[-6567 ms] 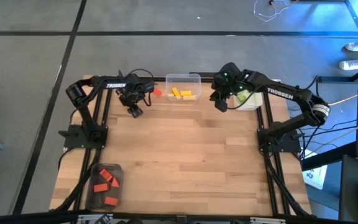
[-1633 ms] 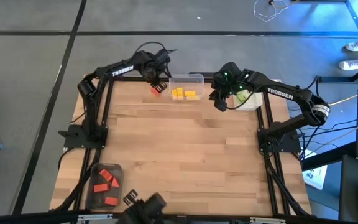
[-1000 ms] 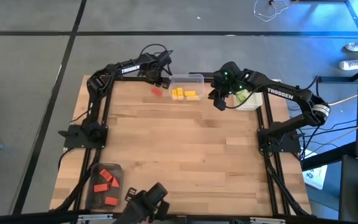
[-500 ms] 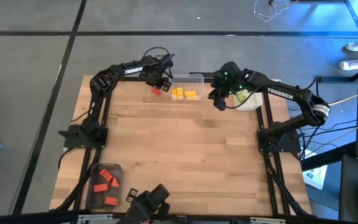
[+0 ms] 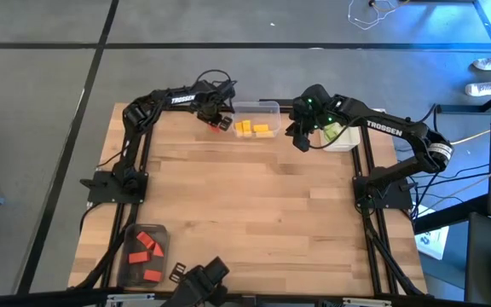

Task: Sort & place blocks by color
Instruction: Put the orange rectangular block into the black bin

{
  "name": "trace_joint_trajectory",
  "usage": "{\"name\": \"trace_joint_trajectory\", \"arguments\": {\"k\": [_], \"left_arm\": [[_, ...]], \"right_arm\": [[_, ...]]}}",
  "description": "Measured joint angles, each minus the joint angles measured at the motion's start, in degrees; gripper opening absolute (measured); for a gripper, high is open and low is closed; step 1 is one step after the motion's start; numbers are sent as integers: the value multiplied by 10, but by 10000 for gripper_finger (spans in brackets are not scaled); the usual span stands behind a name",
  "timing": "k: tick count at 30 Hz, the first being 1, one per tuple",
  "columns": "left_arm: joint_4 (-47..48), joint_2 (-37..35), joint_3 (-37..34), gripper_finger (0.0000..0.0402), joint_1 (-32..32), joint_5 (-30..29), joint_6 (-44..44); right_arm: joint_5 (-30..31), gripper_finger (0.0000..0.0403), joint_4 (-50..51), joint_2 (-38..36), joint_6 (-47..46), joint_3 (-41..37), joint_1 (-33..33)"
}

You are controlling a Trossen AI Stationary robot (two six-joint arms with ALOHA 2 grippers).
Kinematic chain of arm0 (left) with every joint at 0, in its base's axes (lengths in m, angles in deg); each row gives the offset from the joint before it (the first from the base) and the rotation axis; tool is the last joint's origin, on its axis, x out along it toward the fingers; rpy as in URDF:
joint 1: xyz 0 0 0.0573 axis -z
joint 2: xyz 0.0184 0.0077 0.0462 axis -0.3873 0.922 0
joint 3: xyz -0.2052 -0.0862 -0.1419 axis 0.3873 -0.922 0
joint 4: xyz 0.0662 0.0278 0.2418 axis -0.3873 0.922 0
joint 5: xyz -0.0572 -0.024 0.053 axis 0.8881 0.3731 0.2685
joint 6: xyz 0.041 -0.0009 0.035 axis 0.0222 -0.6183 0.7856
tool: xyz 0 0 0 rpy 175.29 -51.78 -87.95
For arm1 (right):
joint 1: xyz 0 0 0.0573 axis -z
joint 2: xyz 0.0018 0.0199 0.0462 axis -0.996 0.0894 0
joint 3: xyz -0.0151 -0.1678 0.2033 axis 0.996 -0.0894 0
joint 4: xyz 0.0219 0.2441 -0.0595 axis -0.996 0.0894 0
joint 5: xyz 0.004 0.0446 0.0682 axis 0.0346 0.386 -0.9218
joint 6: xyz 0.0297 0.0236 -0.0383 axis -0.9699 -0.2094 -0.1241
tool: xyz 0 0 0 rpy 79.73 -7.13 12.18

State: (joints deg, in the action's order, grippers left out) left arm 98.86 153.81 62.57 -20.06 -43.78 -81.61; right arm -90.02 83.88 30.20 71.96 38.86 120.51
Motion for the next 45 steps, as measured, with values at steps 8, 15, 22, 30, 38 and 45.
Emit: {"name": "trace_joint_trajectory", "arguments": {"k": [8,15,22,30,38,45], "left_arm": [[23,0,-2,97,16,26,2],[83,1,-2,97,50,34,2],[128,2,-3,97,107,35,5],[155,3,-4,97,196,39,36],[153,3,-4,98,243,32,61],[153,-14,0,98,261,1,12]], "right_arm": [[0,82,0,0,0,0,0],[0,82,0,0,0,0,0],[0,82,0,0,1,0,0],[0,82,0,0,15,0,0],[0,82,0,0,16,0,0],[0,82,0,0,14,0,0]]}}
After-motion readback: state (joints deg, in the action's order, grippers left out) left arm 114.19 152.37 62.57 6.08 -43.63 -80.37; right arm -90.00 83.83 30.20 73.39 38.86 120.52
